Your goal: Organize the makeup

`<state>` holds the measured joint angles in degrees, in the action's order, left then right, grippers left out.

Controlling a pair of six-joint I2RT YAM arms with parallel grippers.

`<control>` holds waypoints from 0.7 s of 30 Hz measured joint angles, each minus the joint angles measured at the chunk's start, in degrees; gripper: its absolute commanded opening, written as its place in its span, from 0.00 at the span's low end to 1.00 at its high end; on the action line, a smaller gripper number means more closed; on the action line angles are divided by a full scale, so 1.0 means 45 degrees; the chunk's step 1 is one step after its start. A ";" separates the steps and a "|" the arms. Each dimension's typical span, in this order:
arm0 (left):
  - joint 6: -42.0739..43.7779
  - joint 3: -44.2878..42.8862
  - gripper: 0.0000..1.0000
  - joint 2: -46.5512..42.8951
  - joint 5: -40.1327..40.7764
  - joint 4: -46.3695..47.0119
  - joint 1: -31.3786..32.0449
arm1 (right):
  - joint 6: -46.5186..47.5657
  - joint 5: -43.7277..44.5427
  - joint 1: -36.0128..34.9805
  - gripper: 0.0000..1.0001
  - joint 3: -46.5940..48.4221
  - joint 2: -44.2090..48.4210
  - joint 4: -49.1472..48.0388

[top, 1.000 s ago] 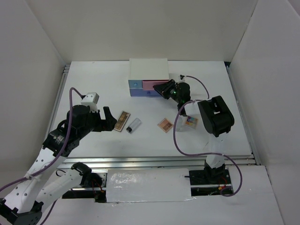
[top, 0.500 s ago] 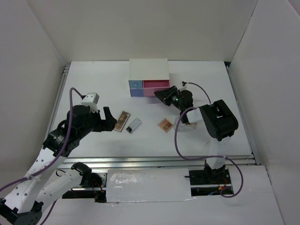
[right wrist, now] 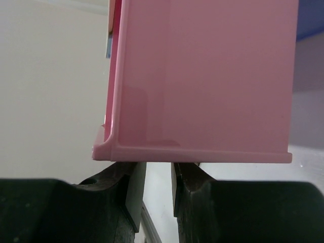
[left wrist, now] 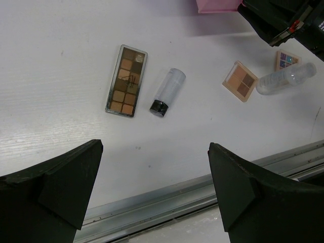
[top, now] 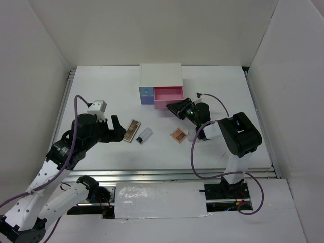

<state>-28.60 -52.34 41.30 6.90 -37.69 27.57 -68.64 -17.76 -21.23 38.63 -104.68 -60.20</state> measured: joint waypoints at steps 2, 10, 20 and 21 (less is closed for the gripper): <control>0.0000 0.0000 0.99 -0.0015 0.0024 0.0000 0.0000 | -0.0010 0.0005 -0.0039 0.33 -0.0073 0.0063 -0.0005; -0.0010 0.0000 0.99 -0.0151 0.0136 0.0000 0.0000 | -0.0087 -0.0141 -0.0194 0.99 -0.0355 0.0539 -0.0005; -0.0058 0.0029 0.99 -0.0151 0.0418 -0.0010 0.0000 | 0.0588 -0.0301 -0.0204 1.00 -0.0495 0.3026 0.0976; -0.0068 0.0029 0.99 -0.0151 0.0486 -0.0019 0.0000 | 0.0719 -0.0330 -0.0204 1.00 -0.0495 0.3337 0.1234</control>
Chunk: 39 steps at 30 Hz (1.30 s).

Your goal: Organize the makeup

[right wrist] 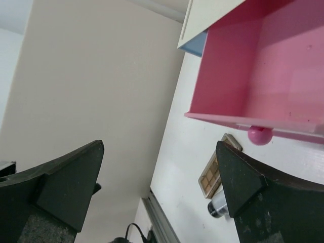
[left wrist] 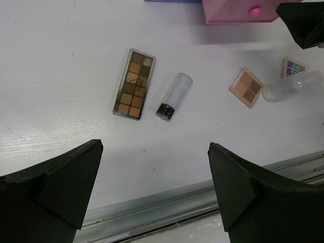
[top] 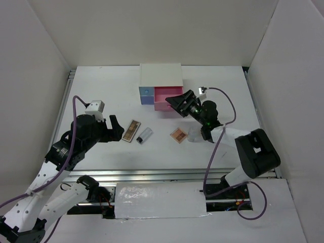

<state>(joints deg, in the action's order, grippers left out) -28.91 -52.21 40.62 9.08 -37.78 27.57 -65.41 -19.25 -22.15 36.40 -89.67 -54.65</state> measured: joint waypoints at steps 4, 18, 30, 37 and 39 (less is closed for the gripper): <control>-0.0053 0.0000 0.99 -0.0005 0.0345 -0.0083 0.0000 | 0.1054 0.0248 -0.0058 1.00 0.0073 0.1894 0.2385; -0.0316 0.0005 0.99 -0.0180 0.0821 -0.0272 0.0000 | 0.5508 0.7567 -0.1044 0.97 0.0505 0.9083 1.5008; -0.0296 0.0019 0.99 -0.0374 0.0583 -0.0262 0.0107 | 0.5911 0.9573 -0.2647 0.90 -0.1054 0.7946 1.5523; -0.0282 0.0019 0.99 -0.0403 0.0520 -0.0262 0.0214 | 0.6193 1.0200 -0.3317 0.80 -0.1836 0.6620 1.3755; -0.0282 0.0019 0.99 -0.0379 0.0471 -0.0257 0.0243 | 0.6280 1.0496 -0.3463 0.76 -0.1841 0.6033 1.3211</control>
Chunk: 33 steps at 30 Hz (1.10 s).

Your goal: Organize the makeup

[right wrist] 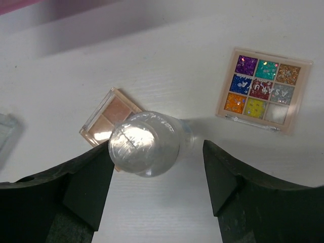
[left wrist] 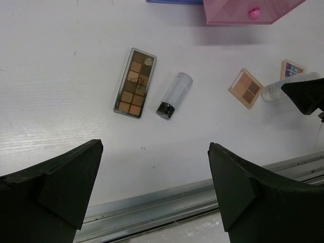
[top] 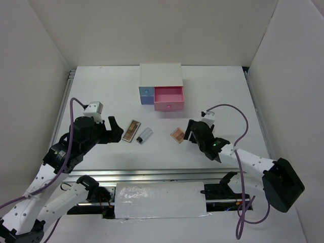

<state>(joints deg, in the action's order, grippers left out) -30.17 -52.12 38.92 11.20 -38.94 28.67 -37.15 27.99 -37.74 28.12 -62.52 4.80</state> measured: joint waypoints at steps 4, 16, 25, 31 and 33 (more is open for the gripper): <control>0.0010 0.0000 0.99 0.0024 -0.0136 0.0005 0.0010 | 0.0233 0.0641 -0.0170 0.71 -0.0015 -0.0903 -0.0879; 0.0024 0.0000 0.99 -0.0015 -0.0287 0.0044 0.0180 | 0.0461 0.1865 -0.0491 0.18 0.0170 -0.1579 -0.1433; 0.0034 0.0000 0.99 -0.0015 -0.0330 0.0053 0.0180 | 0.0471 0.1812 -0.0661 0.09 0.0151 0.0903 -0.1141; 0.0039 0.0000 0.99 -0.0015 -0.0325 0.0073 0.0204 | 0.0471 0.0112 -0.0374 0.11 0.2288 0.1195 -0.1141; 0.0034 0.0000 1.00 -0.0019 -0.0325 0.0078 0.0204 | 0.0350 -0.0549 -0.0204 0.10 0.3633 0.0355 -0.1214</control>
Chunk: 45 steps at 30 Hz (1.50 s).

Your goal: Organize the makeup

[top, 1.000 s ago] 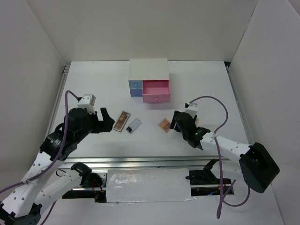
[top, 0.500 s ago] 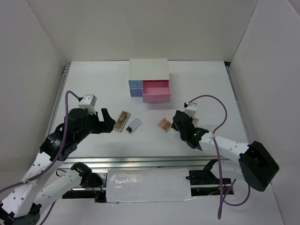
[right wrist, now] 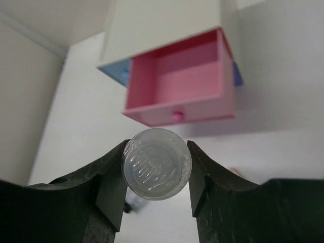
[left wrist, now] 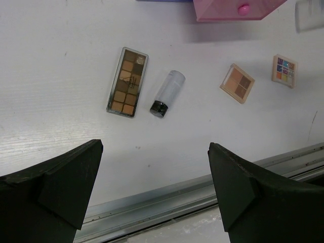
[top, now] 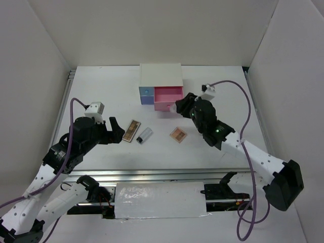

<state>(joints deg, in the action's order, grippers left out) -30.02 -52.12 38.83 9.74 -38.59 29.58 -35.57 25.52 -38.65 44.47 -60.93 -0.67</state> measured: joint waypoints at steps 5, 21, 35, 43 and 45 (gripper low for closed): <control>-0.0005 0.0000 0.99 -0.0165 0.0005 0.0000 0.0024 | -0.1054 -0.1462 0.0447 0.12 0.3036 -0.2764 -0.0884; -0.0015 0.0005 0.99 -0.1141 0.0078 0.0010 0.0413 | -0.5304 -0.2812 0.1792 0.39 0.5187 -0.7325 -0.1044; -0.0010 0.0005 0.99 -0.1044 0.0068 0.0005 0.0413 | -0.5945 -0.4639 0.2467 1.00 0.5153 -0.7796 -0.1773; -0.0015 0.0005 0.99 -0.1044 0.0073 0.0005 0.0423 | -0.5008 -0.4532 0.2511 0.90 0.5493 -0.7422 -0.1107; -0.0015 0.0005 0.99 -0.1044 0.0078 0.0005 0.0427 | -0.4289 -0.4396 0.2390 0.90 0.6237 -0.7451 -0.0364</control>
<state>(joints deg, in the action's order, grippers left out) -30.09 -52.10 34.13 10.09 -38.57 31.51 -54.87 5.74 -27.90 72.53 -94.45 -2.31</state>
